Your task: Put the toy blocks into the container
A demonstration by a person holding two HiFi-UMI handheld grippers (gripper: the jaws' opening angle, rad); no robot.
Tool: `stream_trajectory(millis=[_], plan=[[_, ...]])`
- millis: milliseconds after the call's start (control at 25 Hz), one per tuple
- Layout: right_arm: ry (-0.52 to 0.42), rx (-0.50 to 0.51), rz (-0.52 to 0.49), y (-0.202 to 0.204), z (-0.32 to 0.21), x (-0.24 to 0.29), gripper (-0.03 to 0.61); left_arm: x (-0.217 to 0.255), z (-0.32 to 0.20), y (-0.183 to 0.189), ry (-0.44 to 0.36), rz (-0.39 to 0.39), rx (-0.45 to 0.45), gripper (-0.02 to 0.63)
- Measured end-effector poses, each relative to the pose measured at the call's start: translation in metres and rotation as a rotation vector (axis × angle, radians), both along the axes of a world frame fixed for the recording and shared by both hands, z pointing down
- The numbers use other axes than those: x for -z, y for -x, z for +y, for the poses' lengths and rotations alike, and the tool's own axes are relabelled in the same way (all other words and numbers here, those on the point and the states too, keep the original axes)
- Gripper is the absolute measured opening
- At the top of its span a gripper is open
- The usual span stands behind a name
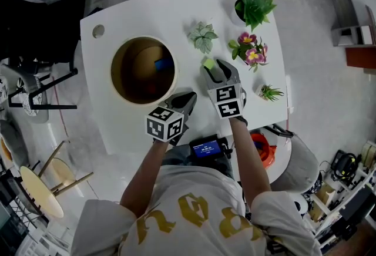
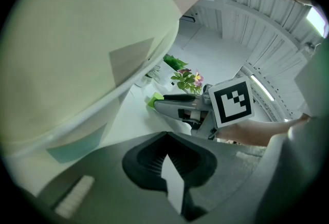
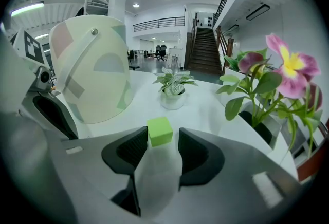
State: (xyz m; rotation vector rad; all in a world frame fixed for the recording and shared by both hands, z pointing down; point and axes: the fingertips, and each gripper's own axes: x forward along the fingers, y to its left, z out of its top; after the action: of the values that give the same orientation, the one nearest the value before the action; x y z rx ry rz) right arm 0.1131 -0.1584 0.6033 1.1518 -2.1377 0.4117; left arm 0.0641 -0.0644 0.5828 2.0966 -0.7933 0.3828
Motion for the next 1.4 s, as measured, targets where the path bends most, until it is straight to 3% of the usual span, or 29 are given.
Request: stream_trajectory(millis=[920,1400], plan=[[-0.017,-0.004,-0.011,0.005,-0.004,-0.001,0.173,-0.001,-0.003,0.007,0.003,-0.005,0.026,0.002],[0.003,-0.085,-0.018,-0.01,0.009,0.003,0.172,0.003,-0.001,0.006,-0.004,-0.001,0.029,0.002]])
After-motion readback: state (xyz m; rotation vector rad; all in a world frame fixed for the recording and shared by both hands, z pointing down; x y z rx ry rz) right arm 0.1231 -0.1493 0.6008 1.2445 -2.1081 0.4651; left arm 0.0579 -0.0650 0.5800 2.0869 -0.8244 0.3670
